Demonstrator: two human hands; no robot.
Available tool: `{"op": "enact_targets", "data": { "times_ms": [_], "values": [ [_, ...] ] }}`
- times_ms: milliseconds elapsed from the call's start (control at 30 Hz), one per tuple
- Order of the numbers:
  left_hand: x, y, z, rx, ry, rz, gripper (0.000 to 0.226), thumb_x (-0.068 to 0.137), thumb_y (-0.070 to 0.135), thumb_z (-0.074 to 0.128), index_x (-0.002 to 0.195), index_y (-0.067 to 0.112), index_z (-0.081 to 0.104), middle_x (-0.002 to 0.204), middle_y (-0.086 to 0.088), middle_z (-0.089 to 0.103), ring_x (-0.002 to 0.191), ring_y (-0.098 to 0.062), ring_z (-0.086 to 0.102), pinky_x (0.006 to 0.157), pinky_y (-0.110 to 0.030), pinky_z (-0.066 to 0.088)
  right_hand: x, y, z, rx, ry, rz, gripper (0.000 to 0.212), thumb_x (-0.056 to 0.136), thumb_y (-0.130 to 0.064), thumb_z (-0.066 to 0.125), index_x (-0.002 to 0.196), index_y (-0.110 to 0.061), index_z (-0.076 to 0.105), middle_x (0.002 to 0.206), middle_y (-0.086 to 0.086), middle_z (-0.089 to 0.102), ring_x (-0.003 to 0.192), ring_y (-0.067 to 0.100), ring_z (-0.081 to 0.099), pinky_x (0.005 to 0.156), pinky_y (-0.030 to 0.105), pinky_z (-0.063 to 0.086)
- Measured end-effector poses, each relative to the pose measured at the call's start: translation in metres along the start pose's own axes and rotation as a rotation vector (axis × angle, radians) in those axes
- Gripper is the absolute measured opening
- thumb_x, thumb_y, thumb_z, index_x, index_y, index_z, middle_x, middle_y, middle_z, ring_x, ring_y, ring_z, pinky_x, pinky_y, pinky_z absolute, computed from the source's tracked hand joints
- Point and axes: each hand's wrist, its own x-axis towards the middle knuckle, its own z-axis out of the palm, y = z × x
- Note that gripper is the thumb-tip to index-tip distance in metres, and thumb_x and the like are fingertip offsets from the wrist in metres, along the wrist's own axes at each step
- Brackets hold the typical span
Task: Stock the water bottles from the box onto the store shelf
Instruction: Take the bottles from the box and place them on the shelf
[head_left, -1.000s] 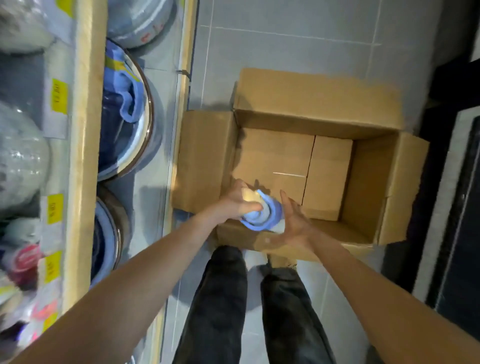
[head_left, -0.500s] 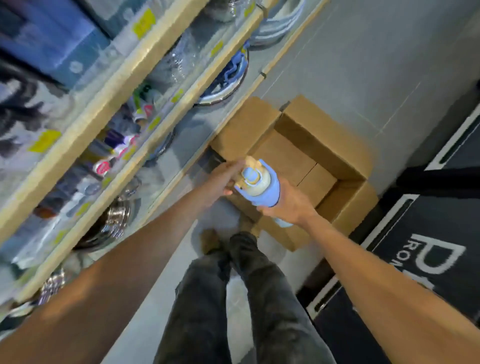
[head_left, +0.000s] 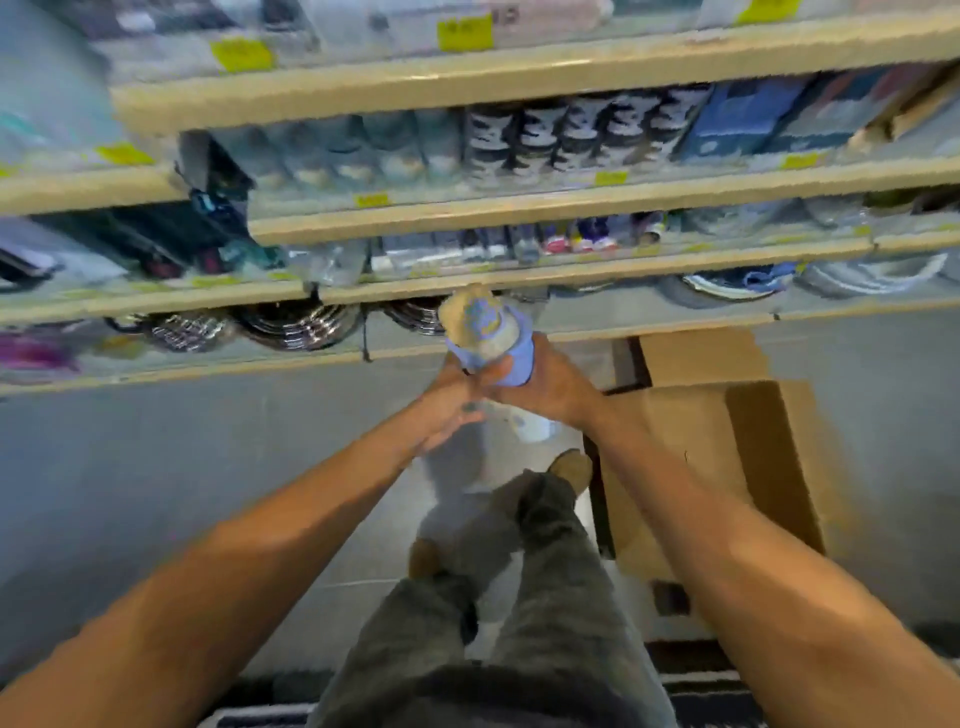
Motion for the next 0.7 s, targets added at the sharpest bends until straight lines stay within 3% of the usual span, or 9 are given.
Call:
{"op": "enact_targets", "data": {
  "times_ms": [67,133,167,233,333,400,500,567,700],
  "values": [
    [-0.039,0.003,-0.046,-0.089,0.092,0.098,0.052,0.077,0.044,0.070,0.122,0.033,0.047,0.123,-0.002,0.064,0.088,-0.013,0.062,0.083,-0.036,0.050,0.012,-0.048,0.037,-0.049,-0.062,-0.110,0.085,0.080,0.003,0.072,0.141,-0.027,0.023,0.128,-0.008,0.047,0.104,-0.025,0.049,0.090,0.004,0.041],
    [-0.083,0.010,-0.091,-0.120,0.145,0.191,0.019,0.092,0.029,0.060,0.110,0.033,0.053,0.118,-0.002,0.066,0.084,-0.013,0.064,0.071,-0.026,0.055,0.021,-0.101,0.076,-0.090,-0.130,-0.151,0.077,0.079,-0.010,0.075,0.129,-0.054,0.037,0.128,-0.007,0.055,0.118,0.001,0.056,0.099,0.026,0.047],
    [-0.100,0.011,-0.110,-0.117,0.170,0.236,0.018,0.093,0.026,0.058,0.109,0.034,0.054,0.112,0.003,0.067,0.083,-0.011,0.066,0.064,-0.021,0.056,0.027,-0.120,0.092,-0.108,-0.170,-0.193,0.074,0.077,-0.017,0.076,0.122,-0.064,0.040,0.126,-0.009,0.057,0.120,0.014,0.057,0.099,0.035,0.048],
    [-0.143,0.012,-0.160,-0.155,0.223,0.318,0.032,0.090,0.031,0.061,0.120,0.035,0.051,0.114,0.008,0.066,0.086,-0.008,0.068,0.061,-0.022,0.056,0.035,-0.167,0.131,-0.135,-0.217,-0.269,0.067,0.076,-0.024,0.078,0.123,-0.057,0.045,0.127,-0.011,0.058,0.119,0.016,0.057,0.099,0.037,0.048],
    [-0.190,0.009,-0.224,-0.196,0.316,0.362,0.069,0.074,0.046,0.072,0.133,0.032,0.040,0.128,0.003,0.061,0.101,-0.018,0.065,0.074,-0.037,0.057,0.051,-0.224,0.180,-0.160,-0.304,-0.259,0.054,0.077,-0.011,0.078,0.114,-0.038,0.049,0.120,-0.011,0.059,0.111,0.010,0.057,0.094,0.022,0.049],
    [-0.214,0.012,-0.254,-0.185,0.372,0.370,0.079,0.070,0.050,0.071,0.138,0.031,0.035,0.131,0.001,0.058,0.106,-0.021,0.063,0.073,-0.035,0.055,0.065,-0.256,0.204,-0.187,-0.370,-0.308,0.054,0.078,-0.010,0.077,0.118,-0.035,0.049,0.121,-0.007,0.060,0.113,0.013,0.058,0.097,0.024,0.048],
    [-0.253,0.013,-0.322,-0.183,0.526,0.410,0.076,0.074,0.051,0.071,0.138,0.026,0.039,0.127,0.001,0.060,0.106,-0.022,0.062,0.073,-0.032,0.058,0.099,-0.313,0.264,-0.256,-0.462,-0.357,0.080,0.077,-0.020,0.079,0.143,-0.019,0.033,0.131,-0.010,0.052,0.122,0.008,0.052,0.102,0.022,0.044],
    [-0.269,0.009,-0.368,-0.160,0.611,0.411,0.090,0.062,0.064,0.073,0.137,0.027,0.039,0.123,-0.002,0.062,0.105,-0.024,0.064,0.081,-0.042,0.058,0.120,-0.350,0.303,-0.265,-0.543,-0.373,0.092,0.077,-0.021,0.080,0.148,-0.021,0.021,0.137,-0.011,0.047,0.126,0.005,0.048,0.108,0.027,0.039],
    [-0.299,-0.001,-0.457,-0.195,0.728,0.381,0.087,0.068,0.062,0.068,0.141,0.027,0.034,0.126,-0.003,0.060,0.093,-0.015,0.065,0.064,-0.031,0.056,0.167,-0.401,0.388,-0.262,-0.686,-0.397,0.059,0.083,-0.001,0.070,0.118,-0.038,0.041,0.120,-0.021,0.054,0.109,-0.012,0.054,0.107,0.021,0.039]
  ]
}}
